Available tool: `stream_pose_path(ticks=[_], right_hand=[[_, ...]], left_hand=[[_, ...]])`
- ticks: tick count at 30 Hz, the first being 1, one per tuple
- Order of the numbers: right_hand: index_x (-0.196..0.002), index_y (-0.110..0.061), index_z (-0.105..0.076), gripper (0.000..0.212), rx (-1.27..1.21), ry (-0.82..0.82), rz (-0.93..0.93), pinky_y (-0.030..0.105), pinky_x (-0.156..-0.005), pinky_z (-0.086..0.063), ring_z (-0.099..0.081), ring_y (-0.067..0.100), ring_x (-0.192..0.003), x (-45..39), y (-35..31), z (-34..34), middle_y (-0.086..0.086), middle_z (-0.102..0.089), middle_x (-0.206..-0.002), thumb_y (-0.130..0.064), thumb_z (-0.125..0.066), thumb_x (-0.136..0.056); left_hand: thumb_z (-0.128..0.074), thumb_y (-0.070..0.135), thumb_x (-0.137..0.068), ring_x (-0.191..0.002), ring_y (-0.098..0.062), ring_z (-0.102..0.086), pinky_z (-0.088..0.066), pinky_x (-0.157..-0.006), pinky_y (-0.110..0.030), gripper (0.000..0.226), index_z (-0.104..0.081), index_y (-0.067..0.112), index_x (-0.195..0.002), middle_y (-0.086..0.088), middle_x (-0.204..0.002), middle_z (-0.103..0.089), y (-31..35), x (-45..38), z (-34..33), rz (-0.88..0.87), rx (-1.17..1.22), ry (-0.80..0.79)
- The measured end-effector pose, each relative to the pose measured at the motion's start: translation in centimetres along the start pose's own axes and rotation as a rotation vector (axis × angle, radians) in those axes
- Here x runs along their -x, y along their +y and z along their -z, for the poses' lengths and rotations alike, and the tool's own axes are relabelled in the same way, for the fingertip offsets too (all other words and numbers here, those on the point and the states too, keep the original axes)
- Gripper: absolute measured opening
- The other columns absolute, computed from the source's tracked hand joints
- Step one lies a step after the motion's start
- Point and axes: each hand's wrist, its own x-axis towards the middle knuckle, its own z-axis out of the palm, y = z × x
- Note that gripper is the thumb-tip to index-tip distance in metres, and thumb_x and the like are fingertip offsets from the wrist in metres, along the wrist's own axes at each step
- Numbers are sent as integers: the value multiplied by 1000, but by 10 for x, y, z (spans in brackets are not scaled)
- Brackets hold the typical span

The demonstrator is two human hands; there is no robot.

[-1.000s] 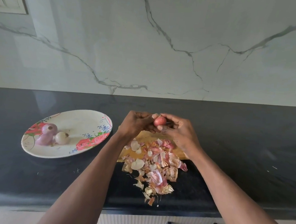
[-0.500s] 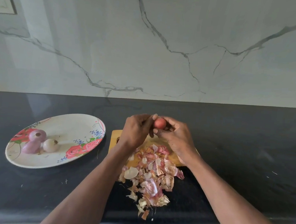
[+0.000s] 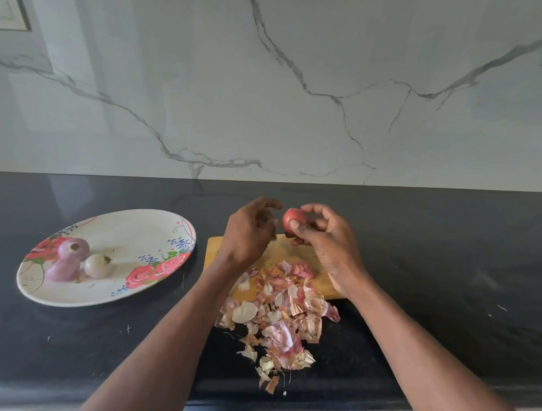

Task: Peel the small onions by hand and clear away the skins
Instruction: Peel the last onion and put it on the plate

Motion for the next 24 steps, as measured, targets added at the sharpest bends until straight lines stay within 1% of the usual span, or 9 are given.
stream_pose_path(ticks=[3,5,7,9,11,12,14,19,24], right_hand=[[-112,-11,-72,32,32,31,45,18,-71,-56,-69,4,-89,-3,1,3,2,-75,-103,-8,-80,-82],[-119,-16,-72,38,137,44,95,16,-85,-54,-66,-6,-98,-4,5,4,-7,-72,-109,-13,-81,-82],[-123,-16,-71,38,287,90,172,19,-92,-52,-65,2,-105,-4,9,3,-7,-71,-114,-18,-79,-85],[-115,-11,-74,28,430,145,324,19,-82,-54,-66,8,-95,-1,13,1,-4,-71,-105,-19,-75,-88],[-97,-9,-78,11,497,181,477,21,-64,-52,-64,11,-77,1,17,-1,0,-70,-85,-17,-72,-92],[-90,-9,-79,11,514,201,512,23,-60,-50,-63,13,-72,1,18,-1,2,-69,-79,-15,-71,-94],[-88,-7,-77,12,556,230,526,23,-59,-49,-61,13,-70,0,18,0,3,-69,-78,-11,-69,-95],[-88,-6,-74,11,635,254,540,8,-61,-45,-59,4,-71,1,16,-2,0,-68,-82,-6,-65,-96],[-94,-5,-68,7,670,267,459,17,-60,-43,-58,14,-75,-2,18,-2,0,-63,-85,-8,-64,-97]], left_hand=[[-56,-9,-86,-99,-17,-72,-59,-85,-35,45,-71,14,-122,-5,-112,-74,6,0,5,28,247,-156],[-57,-8,-93,-100,-30,-73,-60,-88,-37,36,-70,9,-122,-15,-111,-75,12,2,6,132,516,-285],[-60,5,-98,-96,-32,-73,-60,-87,-34,23,-70,7,-118,-19,-107,-74,15,3,5,183,646,-324],[-62,17,-98,-89,-29,-73,-61,-82,-30,24,-69,0,-113,-19,-101,-74,15,2,3,213,675,-313],[-63,24,-97,-79,-27,-73,-62,-75,-29,31,-64,-5,-107,-18,-91,-73,14,2,0,271,659,-302],[-63,25,-97,-74,-27,-74,-62,-73,-29,31,-61,-5,-104,-18,-86,-73,14,3,-2,296,652,-306],[-62,24,-98,-71,-26,-73,-63,-74,-31,27,-59,-2,-102,-18,-84,-72,14,3,-4,322,665,-326],[-69,15,-89,-78,-24,-70,-60,-71,-26,30,-65,-9,-108,-18,-94,-70,16,2,-1,350,755,-376],[-59,6,-97,-73,-22,-64,-58,-67,-24,23,-66,-6,-116,-19,-101,-68,12,0,1,408,843,-359]])
